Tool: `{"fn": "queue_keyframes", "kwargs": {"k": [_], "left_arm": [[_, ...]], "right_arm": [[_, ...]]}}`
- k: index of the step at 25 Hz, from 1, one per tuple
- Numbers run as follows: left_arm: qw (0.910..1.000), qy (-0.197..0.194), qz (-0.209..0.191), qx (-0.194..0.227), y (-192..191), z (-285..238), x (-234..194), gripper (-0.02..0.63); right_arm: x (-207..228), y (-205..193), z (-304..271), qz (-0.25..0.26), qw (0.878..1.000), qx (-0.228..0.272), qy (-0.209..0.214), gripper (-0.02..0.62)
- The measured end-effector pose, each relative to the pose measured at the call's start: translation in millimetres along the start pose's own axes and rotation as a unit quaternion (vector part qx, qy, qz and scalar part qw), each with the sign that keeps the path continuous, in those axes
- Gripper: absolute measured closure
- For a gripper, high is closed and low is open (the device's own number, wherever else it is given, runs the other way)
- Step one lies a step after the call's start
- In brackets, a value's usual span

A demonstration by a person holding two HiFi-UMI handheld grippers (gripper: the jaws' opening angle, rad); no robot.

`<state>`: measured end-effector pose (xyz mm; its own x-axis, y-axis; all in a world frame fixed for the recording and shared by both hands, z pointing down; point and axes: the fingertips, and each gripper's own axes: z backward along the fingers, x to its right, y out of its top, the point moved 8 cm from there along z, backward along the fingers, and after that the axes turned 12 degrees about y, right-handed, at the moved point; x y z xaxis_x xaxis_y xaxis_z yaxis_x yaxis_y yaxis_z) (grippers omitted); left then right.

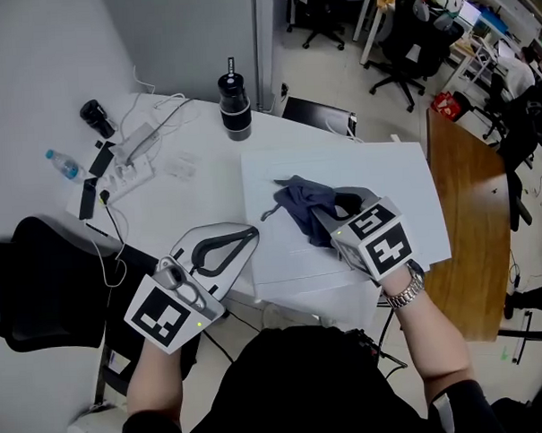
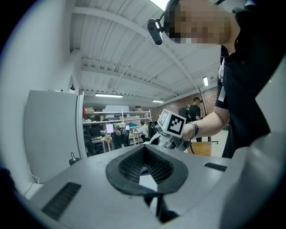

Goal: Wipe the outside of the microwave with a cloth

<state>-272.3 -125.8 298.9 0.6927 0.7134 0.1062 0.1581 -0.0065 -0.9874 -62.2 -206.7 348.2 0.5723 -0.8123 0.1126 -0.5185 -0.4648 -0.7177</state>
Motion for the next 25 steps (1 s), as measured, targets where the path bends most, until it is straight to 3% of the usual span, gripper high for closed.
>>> {"fn": "queue_keyframes", "kwargs": {"k": [25], "left_arm": [[0.9985, 0.002, -0.035, -0.041, 46, -101, 136, 0.601]], "right_arm": [[114, -101, 122, -0.027, 0.998, 0.042, -0.029, 0.489]]}}
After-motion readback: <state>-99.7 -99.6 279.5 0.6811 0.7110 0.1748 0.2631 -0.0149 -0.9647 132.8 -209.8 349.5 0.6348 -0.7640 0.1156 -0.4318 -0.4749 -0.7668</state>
